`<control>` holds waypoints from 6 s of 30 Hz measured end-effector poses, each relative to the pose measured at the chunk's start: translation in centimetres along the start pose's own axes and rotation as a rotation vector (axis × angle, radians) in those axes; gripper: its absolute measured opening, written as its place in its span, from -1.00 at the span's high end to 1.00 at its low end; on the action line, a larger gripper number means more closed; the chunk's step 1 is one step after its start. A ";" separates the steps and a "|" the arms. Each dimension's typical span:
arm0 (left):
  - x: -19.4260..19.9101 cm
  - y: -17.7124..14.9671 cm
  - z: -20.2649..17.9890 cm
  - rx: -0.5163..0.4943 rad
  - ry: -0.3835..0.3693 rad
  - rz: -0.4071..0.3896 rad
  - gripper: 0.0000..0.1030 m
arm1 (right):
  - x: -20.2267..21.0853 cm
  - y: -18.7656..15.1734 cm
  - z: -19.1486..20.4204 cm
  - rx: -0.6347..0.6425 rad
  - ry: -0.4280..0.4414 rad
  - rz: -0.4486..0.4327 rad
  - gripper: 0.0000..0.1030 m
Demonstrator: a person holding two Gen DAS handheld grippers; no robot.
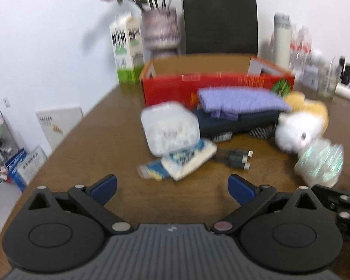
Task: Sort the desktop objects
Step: 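Move both tools toward the items on the table, then grasp the white plastic container with the left tool while the right tool grasps the plush toy, both into box, then open both tools over the box and withdraw them to the table, then grasp the navy zip case with the left tool while the right tool grasps the purple pouch, both into box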
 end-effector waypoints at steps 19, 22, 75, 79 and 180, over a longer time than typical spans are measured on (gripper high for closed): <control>-9.1 8.4 2.3 0.101 -0.067 0.154 -1.00 | -6.6 10.1 -6.4 -0.204 0.018 -0.012 -0.75; -9.1 7.8 2.6 0.104 -0.078 0.153 -0.81 | -8.7 9.7 -7.1 -0.187 0.027 0.070 -0.06; -19.1 21.0 0.0 0.023 0.121 0.299 -0.35 | -22.4 21.0 -3.2 0.057 -0.225 0.141 0.12; -18.8 20.4 0.5 0.022 0.072 0.358 -0.45 | -21.2 20.9 -3.0 0.087 -0.214 0.196 0.08; -11.2 8.6 -10.6 -0.482 -0.228 0.046 -0.75 | -10.5 12.2 -9.5 -0.357 0.111 -0.117 0.94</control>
Point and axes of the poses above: each gripper's, at about its wrist camera, not at the fingertips, and x roughly against the way its jaws point, z to its left, y to its top, the point moved 5 cm from there along -x, roughly the way its jaws point, and after that the axes turned 7 degrees about z, right-handed, at the moved point
